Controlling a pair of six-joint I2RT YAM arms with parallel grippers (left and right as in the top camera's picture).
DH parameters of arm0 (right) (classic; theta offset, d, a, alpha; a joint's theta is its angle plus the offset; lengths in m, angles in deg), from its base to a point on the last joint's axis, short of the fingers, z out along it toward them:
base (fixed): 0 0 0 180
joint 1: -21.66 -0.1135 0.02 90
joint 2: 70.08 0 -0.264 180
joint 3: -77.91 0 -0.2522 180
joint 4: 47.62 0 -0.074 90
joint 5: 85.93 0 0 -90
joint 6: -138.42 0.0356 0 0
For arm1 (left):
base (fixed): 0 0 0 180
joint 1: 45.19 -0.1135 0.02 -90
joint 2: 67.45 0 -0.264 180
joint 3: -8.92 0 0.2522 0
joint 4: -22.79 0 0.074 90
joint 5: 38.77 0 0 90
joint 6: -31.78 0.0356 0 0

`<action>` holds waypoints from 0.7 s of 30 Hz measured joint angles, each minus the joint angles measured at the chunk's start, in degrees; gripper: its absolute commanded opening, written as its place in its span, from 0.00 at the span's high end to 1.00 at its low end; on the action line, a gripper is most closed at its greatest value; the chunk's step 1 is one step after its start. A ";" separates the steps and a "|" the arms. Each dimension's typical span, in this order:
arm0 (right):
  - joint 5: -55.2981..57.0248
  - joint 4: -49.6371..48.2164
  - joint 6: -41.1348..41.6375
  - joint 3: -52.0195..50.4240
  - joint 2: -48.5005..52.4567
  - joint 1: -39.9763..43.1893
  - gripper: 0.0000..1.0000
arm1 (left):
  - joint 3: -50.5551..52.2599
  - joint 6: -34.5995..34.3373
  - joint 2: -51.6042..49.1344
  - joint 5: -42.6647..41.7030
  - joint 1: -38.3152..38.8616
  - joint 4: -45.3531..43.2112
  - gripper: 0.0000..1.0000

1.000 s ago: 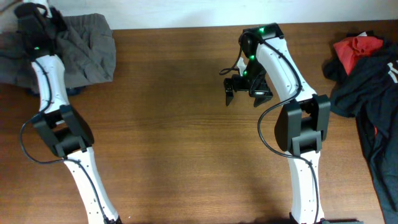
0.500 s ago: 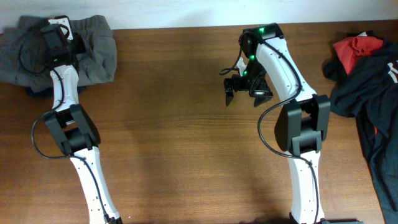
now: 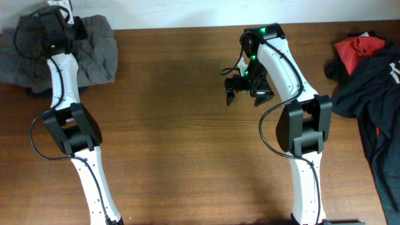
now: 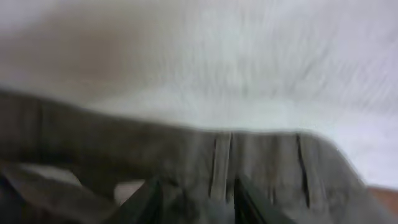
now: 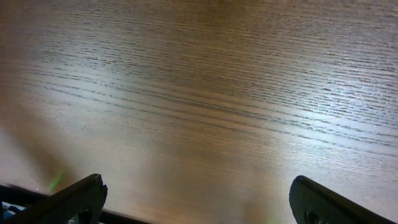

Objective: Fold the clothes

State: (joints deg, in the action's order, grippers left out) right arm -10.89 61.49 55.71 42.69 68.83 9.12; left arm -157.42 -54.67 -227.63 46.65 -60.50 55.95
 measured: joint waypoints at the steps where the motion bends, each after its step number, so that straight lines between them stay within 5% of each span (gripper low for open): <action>1: 0.02 0.00 -0.15 0.00 0.00 0.00 0.01 | 0.00 0.00 -0.02 0.02 0.04 1.68 0.63; 21: 0.13 -0.22 -0.44 0.00 0.00 0.00 0.02 | -0.17 -1.49 -3.45 -0.85 0.59 9.88 0.59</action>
State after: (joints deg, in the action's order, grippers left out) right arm -10.76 61.27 55.27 42.69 68.83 9.12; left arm -157.59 -56.16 -231.08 45.80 -59.91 65.83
